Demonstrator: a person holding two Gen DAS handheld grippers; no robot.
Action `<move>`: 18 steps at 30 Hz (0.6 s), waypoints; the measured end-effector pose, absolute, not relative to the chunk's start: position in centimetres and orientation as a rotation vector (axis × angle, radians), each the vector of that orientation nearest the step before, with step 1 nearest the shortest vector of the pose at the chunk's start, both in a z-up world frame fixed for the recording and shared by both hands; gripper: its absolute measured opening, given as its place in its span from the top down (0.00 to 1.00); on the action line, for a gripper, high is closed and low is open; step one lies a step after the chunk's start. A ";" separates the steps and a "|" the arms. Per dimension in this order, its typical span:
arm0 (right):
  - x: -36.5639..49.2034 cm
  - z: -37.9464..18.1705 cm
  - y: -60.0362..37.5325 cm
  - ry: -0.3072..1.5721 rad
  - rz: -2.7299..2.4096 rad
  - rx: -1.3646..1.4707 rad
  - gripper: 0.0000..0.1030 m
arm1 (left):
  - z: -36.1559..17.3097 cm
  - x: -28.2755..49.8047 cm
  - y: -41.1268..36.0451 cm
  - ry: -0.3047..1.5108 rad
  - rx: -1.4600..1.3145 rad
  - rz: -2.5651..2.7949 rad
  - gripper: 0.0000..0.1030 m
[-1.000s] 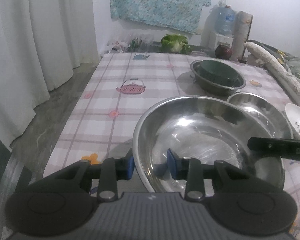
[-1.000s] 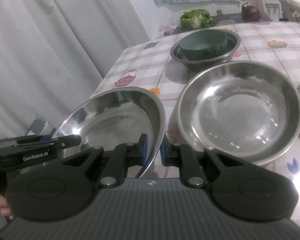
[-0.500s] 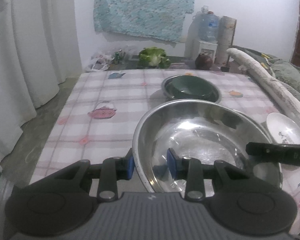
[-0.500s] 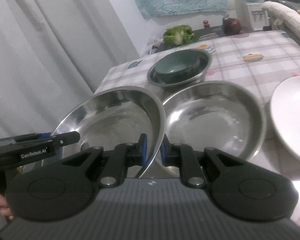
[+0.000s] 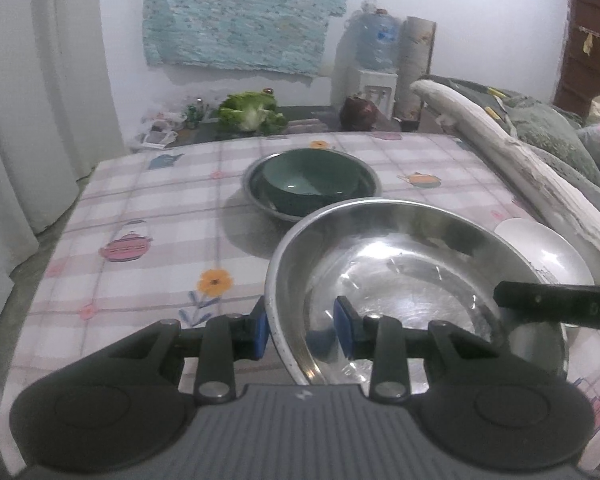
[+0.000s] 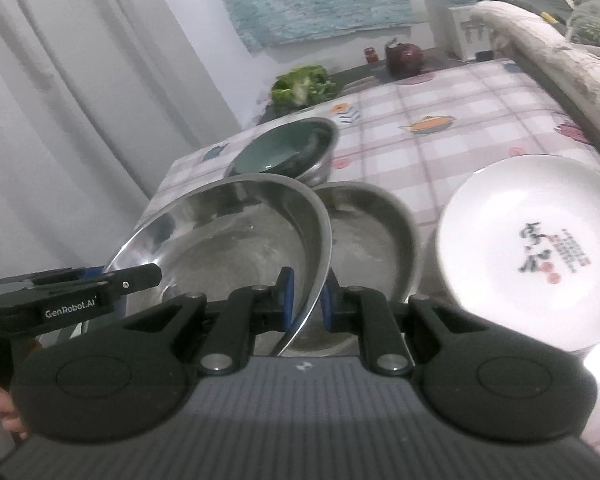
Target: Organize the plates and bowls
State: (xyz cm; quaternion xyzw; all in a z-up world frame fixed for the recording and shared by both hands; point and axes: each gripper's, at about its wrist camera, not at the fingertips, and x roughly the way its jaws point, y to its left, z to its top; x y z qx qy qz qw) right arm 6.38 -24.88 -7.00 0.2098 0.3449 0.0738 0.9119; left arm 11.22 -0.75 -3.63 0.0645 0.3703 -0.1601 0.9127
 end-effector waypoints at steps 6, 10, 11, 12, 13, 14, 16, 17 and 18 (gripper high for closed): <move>6.8 -8.0 -26.9 0.731 0.116 0.447 0.87 | -4.8 12.4 -2.9 0.792 0.156 -0.350 0.66; 7.4 -8.9 -27.6 0.749 0.096 0.456 0.87 | -6.0 13.3 -3.8 0.824 0.173 -0.359 0.66; 7.6 -9.1 -27.7 0.753 0.093 0.458 0.87 | -6.3 13.4 -3.9 0.830 0.175 -0.362 0.66; 7.7 -9.2 -27.8 0.756 0.090 0.459 0.87 | -6.5 13.6 -4.0 0.837 0.177 -0.365 0.66; 7.9 -9.4 -27.9 0.759 0.087 0.459 0.87 | -6.7 13.8 -4.1 0.843 0.178 -0.366 0.66; 8.0 -9.5 -28.0 0.761 0.086 0.460 0.86 | -6.8 13.9 -4.2 0.848 0.179 -0.367 0.66; 8.3 -9.8 -28.2 0.767 0.082 0.456 0.86 | -7.2 14.2 -4.4 0.857 0.179 -0.370 0.66; 8.5 -9.9 -28.2 0.771 0.080 0.455 0.86 | -7.4 14.3 -4.4 0.862 0.179 -0.370 0.66; 8.7 -10.0 -28.2 0.775 0.078 0.456 0.85 | -7.5 14.4 -4.5 0.867 0.179 -0.370 0.66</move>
